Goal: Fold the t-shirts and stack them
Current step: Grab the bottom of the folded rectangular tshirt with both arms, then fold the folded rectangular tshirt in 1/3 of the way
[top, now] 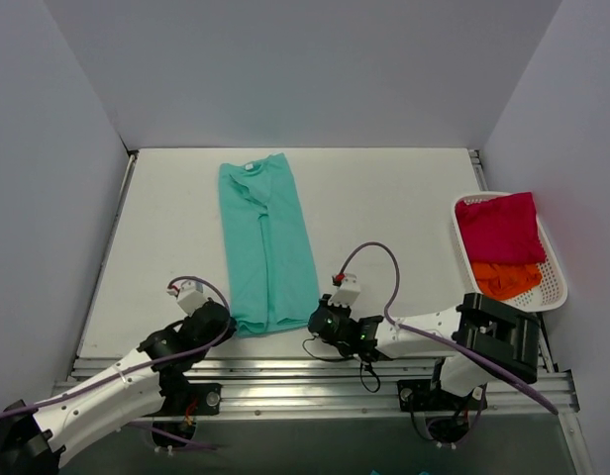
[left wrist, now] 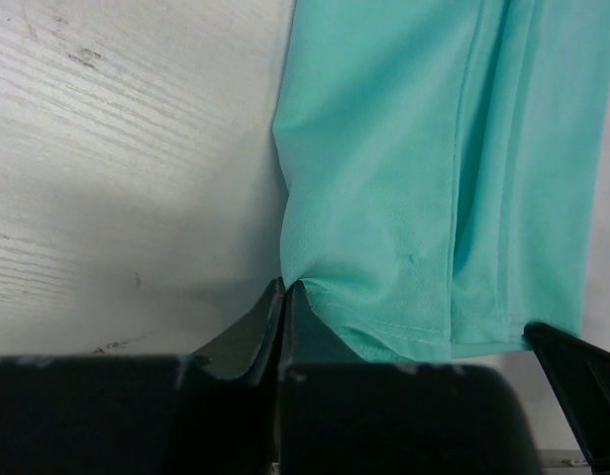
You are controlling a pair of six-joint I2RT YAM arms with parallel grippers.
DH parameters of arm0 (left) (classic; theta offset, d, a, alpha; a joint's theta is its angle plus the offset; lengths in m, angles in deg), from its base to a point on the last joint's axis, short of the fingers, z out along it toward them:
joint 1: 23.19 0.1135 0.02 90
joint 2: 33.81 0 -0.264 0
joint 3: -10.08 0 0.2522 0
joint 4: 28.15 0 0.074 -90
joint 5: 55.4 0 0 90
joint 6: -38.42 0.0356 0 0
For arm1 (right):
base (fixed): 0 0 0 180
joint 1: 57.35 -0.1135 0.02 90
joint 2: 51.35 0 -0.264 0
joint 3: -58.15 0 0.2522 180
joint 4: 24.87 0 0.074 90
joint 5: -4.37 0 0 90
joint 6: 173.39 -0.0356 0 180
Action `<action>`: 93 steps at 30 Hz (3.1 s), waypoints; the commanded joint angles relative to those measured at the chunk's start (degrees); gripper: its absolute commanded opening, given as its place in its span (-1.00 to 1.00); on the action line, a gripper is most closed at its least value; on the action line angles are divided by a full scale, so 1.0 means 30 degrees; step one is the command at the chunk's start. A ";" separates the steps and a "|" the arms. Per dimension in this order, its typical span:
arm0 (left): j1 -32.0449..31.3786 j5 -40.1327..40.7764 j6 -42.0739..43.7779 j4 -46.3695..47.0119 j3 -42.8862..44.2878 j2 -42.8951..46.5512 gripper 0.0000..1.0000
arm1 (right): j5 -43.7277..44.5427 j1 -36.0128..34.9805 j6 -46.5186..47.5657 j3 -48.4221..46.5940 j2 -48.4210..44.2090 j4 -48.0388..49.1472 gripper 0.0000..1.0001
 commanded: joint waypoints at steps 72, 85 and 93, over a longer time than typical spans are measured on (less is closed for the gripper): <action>1.3761 -1.3360 0.8707 1.3734 1.7924 -2.5978 -0.17 | -0.4510 1.1232 0.8899 -2.3486 1.5817 -0.3333 -0.42; 1.5755 -1.5942 0.6542 1.4032 2.1090 -2.5984 0.88 | -0.4103 1.2113 1.0890 -2.5279 1.4386 -0.2047 1.00; 1.6956 -1.7875 0.5608 0.8173 3.0802 -3.1448 0.88 | -0.4043 1.2259 1.1097 -2.3268 1.2164 -0.1290 1.00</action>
